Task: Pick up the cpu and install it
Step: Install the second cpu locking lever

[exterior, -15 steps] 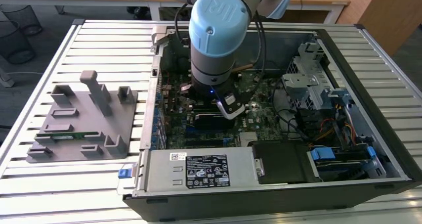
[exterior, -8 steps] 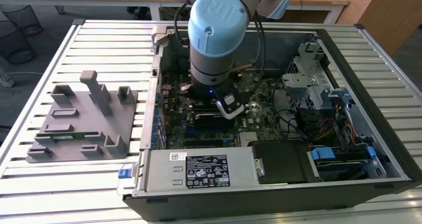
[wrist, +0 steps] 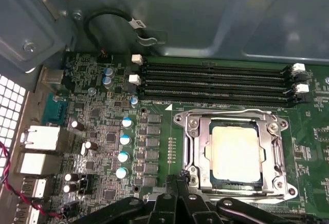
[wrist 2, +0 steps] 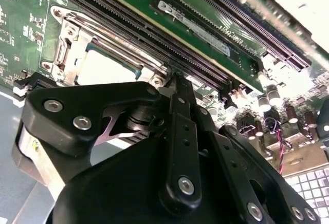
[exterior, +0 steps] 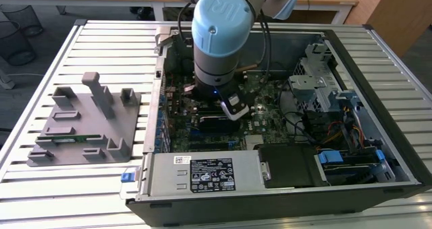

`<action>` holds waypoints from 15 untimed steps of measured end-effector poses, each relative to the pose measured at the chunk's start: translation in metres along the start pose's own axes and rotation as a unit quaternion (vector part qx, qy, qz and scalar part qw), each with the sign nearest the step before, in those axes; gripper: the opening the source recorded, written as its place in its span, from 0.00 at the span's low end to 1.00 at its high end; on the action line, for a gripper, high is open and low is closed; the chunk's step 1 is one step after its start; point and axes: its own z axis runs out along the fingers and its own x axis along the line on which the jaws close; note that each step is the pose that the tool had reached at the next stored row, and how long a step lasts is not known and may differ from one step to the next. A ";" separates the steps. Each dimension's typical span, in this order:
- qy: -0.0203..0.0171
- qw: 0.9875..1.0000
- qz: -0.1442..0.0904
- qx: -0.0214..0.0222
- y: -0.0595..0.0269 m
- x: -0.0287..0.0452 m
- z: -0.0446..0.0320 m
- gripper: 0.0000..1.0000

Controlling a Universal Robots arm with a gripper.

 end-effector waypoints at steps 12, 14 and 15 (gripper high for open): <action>0.000 1.000 0.000 -0.001 0.0030 0.0009 -0.0034 0.11; 0.000 1.000 0.000 -0.001 0.0049 0.0009 -0.0086 0.11; 0.000 1.000 0.000 -0.001 0.0059 0.0008 -0.0117 0.11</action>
